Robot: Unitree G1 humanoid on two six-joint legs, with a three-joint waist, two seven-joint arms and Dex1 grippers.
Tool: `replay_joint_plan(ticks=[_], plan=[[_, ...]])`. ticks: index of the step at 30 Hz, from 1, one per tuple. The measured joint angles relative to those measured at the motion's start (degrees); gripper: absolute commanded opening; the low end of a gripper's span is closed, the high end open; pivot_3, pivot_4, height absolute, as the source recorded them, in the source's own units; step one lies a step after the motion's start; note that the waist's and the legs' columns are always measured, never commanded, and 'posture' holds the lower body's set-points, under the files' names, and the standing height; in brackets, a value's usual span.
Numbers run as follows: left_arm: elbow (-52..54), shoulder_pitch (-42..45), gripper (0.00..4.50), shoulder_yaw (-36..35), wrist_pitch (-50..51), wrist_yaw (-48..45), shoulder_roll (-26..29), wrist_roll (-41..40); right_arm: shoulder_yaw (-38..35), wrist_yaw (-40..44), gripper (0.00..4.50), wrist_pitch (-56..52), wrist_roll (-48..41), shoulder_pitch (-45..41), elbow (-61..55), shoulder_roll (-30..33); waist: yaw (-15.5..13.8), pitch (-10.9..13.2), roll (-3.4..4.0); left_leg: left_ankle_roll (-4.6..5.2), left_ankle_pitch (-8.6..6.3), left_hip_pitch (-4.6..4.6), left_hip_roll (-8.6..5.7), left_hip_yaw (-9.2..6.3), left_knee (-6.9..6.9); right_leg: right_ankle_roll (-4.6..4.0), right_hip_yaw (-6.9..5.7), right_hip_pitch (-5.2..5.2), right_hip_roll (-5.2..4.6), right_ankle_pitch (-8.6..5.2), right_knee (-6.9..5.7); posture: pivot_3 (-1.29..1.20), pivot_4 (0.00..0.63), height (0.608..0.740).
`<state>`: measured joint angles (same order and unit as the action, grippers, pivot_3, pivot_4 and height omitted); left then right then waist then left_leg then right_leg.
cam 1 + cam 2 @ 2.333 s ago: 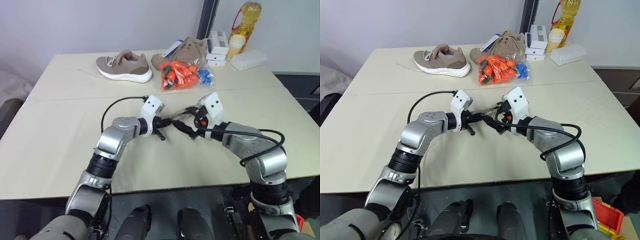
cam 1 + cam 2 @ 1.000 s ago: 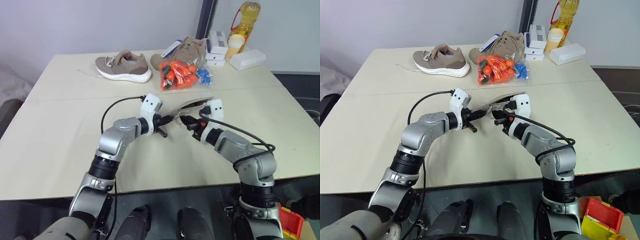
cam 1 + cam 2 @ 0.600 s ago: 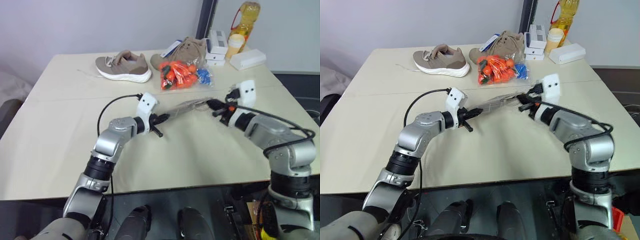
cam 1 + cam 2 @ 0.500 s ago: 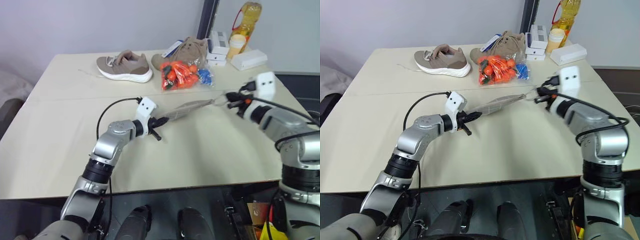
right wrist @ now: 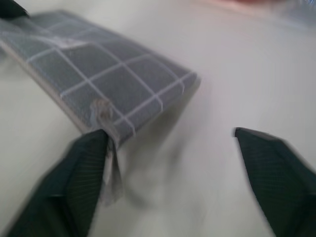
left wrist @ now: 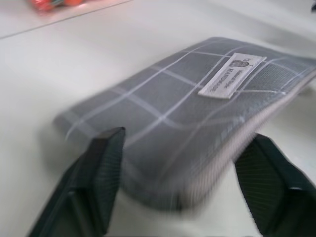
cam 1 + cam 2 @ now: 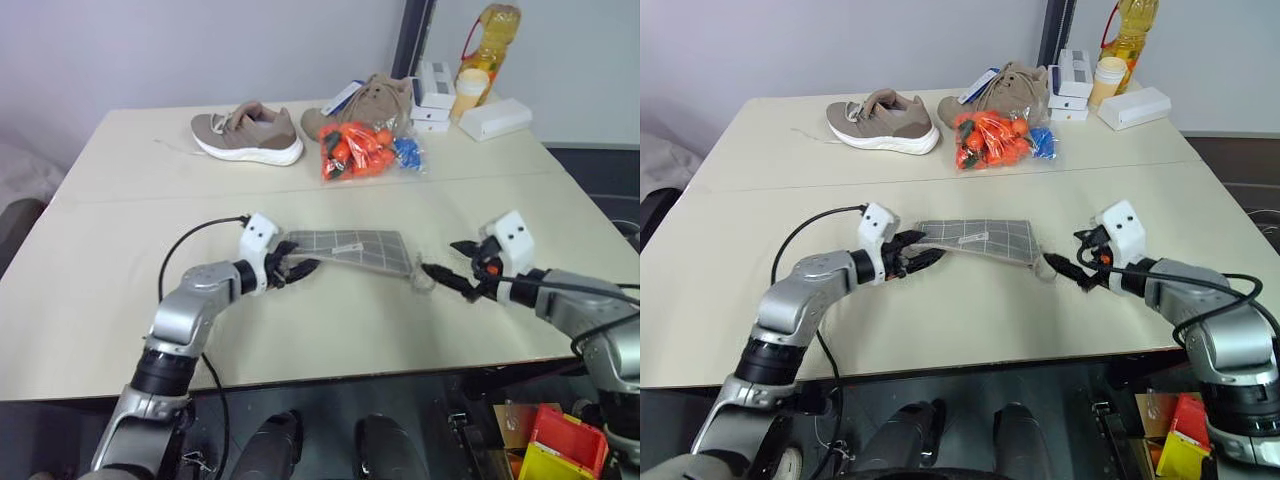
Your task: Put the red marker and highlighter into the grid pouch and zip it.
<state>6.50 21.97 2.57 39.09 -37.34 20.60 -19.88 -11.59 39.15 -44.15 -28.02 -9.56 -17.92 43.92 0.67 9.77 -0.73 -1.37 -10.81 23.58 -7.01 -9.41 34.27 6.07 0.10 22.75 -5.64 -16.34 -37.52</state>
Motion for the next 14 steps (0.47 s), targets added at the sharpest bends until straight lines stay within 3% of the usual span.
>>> replay_joint_plan(ticks=[7,14], plan=[[4.44,-12.31,3.22,-11.53,1.37,3.57,3.21,-3.44,-5.17,3.74,3.99,4.73,-0.5,5.79,0.43,0.01,-0.29,0.01,-0.01,0.01,-0.01,-0.01,0.03,-0.01,0.01,-0.03,0.0,-0.04,0.0,-0.01,0.06,0.0,0.15,0.74],[4.42,-14.39,3.22,-18.21,-0.95,6.76,4.26,-4.41,-5.37,3.87,3.99,8.3,-0.36,3.56,4.9,-2.42,-1.23,0.0,0.0,0.01,-0.01,-0.01,0.05,0.01,0.01,-0.04,0.01,-0.06,-0.01,-0.02,0.17,0.0,0.15,0.74]])
